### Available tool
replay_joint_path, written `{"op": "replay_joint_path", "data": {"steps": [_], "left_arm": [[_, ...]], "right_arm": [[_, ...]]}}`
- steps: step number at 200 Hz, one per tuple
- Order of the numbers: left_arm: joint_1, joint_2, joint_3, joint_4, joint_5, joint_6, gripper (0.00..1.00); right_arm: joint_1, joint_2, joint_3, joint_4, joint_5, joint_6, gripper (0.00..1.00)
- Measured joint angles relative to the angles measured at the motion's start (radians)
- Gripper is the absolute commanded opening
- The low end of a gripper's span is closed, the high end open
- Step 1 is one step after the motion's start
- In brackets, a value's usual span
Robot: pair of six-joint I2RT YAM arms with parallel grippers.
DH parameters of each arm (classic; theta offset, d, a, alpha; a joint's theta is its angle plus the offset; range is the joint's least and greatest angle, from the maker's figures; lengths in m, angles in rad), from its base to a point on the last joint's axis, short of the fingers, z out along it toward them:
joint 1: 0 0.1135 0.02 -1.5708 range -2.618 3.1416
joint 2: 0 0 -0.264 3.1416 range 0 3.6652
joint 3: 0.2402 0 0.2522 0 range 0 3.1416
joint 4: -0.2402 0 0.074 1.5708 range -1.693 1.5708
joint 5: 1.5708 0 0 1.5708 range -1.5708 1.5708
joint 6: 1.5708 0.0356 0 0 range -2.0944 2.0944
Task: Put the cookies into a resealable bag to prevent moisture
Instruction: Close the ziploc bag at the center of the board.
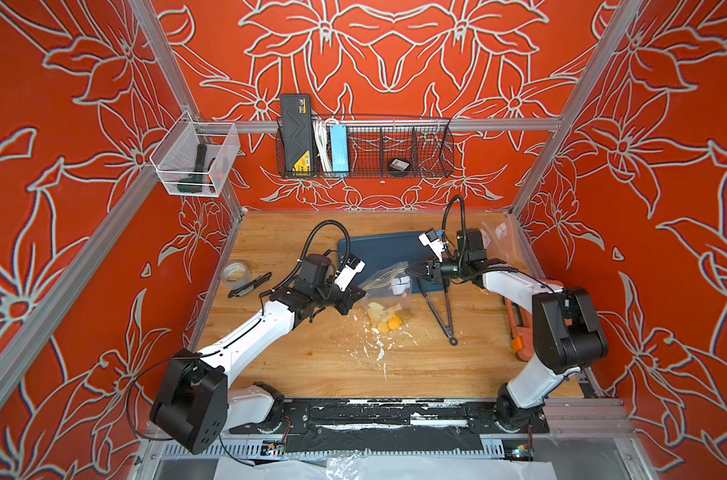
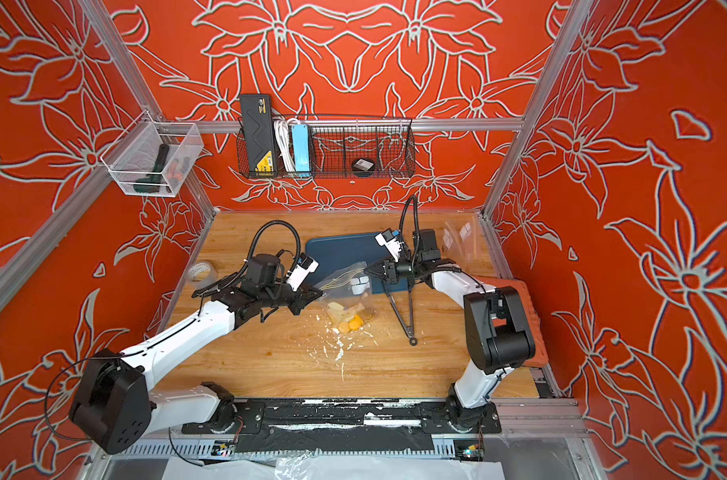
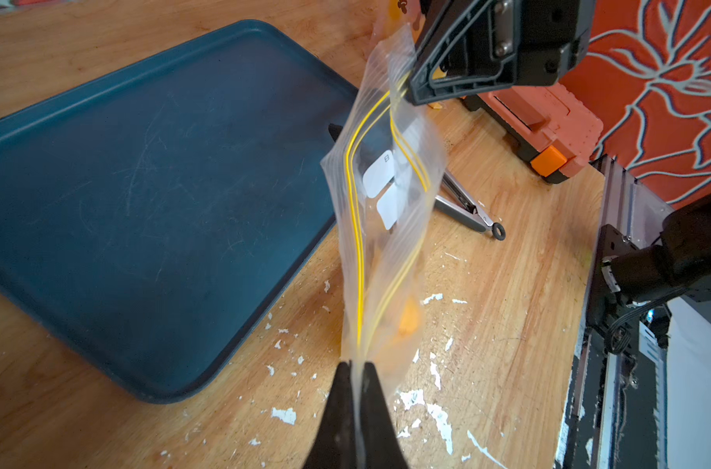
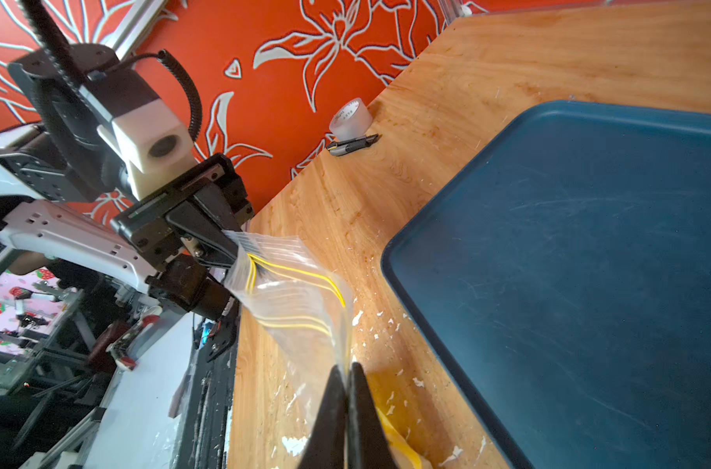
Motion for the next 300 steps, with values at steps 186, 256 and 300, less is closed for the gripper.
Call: {"op": "replay_joint_path", "data": {"steps": [186, 256, 300], "left_arm": [[0.068, -0.002, 0.006, -0.076, 0.158, 0.078, 0.0], [0.068, 0.01, 0.012, -0.094, 0.158, 0.099, 0.0], [0.068, 0.015, 0.044, -0.103, 0.143, 0.113, 0.0]], "right_arm": [[0.174, -0.474, -0.27, -0.148, 0.373, 0.081, 0.53], [0.199, -0.386, -0.06, -0.461, 0.395, -0.081, 0.46], [0.219, -0.381, 0.022, -0.676, 0.47, -0.168, 0.43]]}}
